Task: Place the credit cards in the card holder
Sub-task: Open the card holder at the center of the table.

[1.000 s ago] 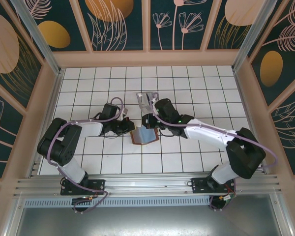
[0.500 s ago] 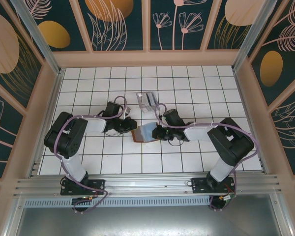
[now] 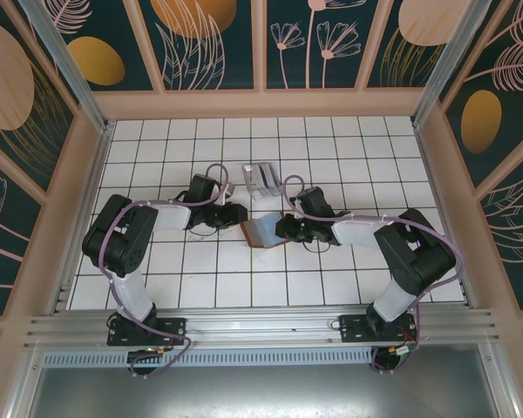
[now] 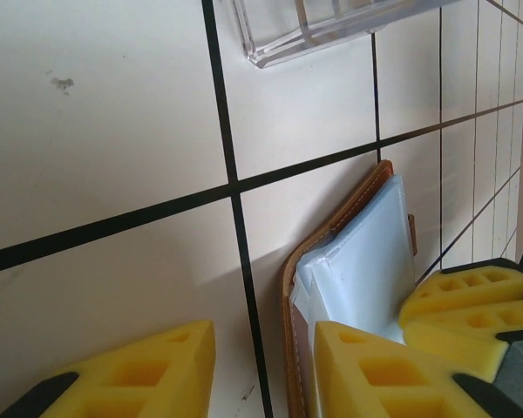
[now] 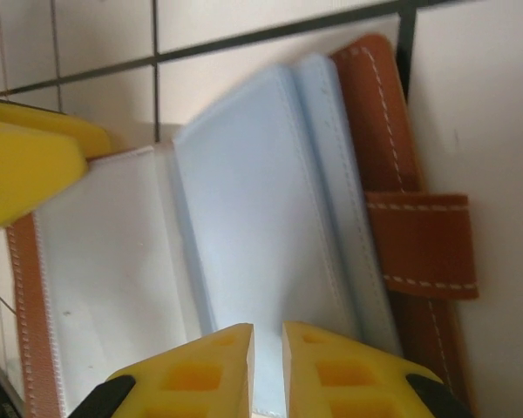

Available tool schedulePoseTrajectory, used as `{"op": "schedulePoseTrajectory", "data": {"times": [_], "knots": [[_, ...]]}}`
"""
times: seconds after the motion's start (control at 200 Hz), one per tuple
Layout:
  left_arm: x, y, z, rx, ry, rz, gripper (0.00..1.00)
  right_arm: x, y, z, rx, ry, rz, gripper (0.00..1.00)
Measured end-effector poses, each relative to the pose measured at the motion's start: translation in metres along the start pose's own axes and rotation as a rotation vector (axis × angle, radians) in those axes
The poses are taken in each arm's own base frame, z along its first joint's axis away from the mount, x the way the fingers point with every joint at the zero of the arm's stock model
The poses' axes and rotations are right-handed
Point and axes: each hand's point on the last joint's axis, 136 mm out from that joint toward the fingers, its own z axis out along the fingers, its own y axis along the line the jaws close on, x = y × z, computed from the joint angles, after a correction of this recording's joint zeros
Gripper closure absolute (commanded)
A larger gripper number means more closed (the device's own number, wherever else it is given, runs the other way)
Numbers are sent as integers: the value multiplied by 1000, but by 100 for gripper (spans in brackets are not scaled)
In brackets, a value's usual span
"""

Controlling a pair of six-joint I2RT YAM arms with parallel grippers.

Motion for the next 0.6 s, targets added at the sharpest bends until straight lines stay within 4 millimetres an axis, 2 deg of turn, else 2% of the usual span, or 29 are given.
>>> {"op": "schedulePoseTrajectory", "data": {"times": [0.24,0.355,0.47,0.596], "knots": [[3,-8,-8,37,-30,-5,56,-16,14,-3,-25,-24,-17,81],[5,-11,-9,64,-33,-16,56,-14,9,3,-14,-10,-9,81],[16,-9,-11,87,-27,-46,60,-8,-2,10,10,12,8,81],[27,-2,-12,82,-18,-81,76,-7,-4,12,5,2,12,80]]}}
